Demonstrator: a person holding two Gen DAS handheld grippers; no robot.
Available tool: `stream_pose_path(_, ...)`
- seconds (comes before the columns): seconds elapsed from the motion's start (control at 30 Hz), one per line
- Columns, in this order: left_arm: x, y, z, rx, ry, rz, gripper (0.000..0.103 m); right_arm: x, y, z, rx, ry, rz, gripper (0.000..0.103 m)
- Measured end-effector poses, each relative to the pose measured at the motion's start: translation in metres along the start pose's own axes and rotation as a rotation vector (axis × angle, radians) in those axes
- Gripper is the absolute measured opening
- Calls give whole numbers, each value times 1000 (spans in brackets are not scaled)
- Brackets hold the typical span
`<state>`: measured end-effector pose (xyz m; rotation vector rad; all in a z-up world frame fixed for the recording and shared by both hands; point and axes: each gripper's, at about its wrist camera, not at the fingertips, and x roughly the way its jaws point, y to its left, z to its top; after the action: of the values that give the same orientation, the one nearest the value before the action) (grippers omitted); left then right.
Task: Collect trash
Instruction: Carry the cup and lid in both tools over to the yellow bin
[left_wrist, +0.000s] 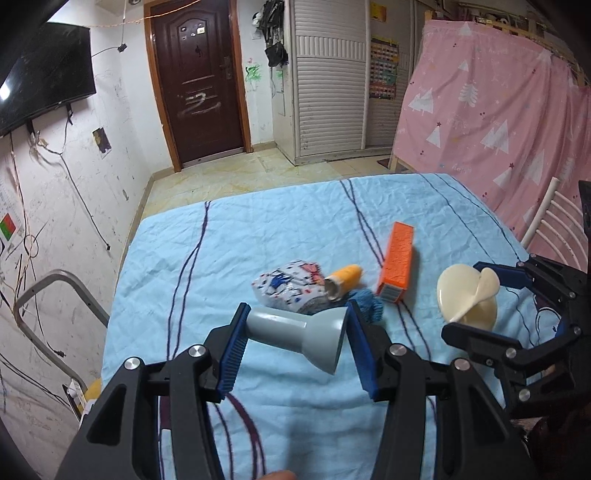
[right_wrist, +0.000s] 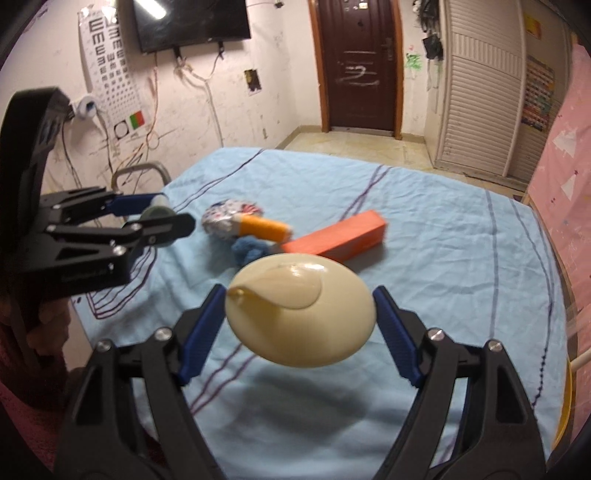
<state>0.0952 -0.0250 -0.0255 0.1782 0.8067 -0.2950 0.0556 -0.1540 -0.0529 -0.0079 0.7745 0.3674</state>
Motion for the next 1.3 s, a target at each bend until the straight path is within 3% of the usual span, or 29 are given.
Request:
stream_pose_path(0.67, 2, -137, 43, 241, -19, -71, 44, -84, -133, -23, 227, -185, -163, 77)
stream_pose_path(1.3, 26, -275, 72, 429, 8, -176, 44, -131, -240, -66, 432, -263, -281, 77)
